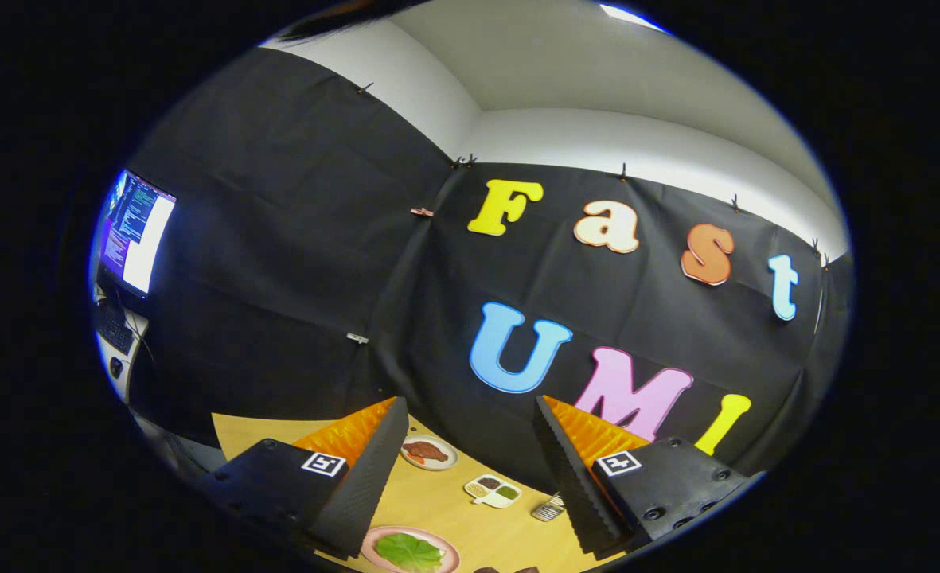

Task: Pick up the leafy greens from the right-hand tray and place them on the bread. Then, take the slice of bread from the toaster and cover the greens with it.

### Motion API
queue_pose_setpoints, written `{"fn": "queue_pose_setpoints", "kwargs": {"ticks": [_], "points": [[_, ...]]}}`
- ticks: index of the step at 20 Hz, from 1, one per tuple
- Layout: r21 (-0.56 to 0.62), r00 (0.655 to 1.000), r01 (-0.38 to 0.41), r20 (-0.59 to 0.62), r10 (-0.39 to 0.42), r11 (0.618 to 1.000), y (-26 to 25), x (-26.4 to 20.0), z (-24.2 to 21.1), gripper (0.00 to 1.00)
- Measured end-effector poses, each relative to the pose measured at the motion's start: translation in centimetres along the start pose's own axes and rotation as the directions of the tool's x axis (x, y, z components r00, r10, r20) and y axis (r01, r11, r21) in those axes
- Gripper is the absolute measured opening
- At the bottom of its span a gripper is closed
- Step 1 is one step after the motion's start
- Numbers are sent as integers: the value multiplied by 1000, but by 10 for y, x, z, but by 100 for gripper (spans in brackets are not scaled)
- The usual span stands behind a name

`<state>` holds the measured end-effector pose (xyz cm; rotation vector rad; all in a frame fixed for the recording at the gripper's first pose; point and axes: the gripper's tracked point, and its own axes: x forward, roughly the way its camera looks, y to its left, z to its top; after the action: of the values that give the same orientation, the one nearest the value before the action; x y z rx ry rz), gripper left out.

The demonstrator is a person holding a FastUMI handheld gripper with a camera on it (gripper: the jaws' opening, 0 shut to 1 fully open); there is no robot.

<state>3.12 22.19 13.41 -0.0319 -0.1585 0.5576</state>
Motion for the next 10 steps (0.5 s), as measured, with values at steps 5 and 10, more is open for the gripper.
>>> {"fn": "queue_pose_setpoints", "kwargs": {"ticks": [5,10], "points": [[128,989,-100,-99,113,987,84,60,-22,98],[295,954,-97,-245,173,951,150,125,-79,98]]}}
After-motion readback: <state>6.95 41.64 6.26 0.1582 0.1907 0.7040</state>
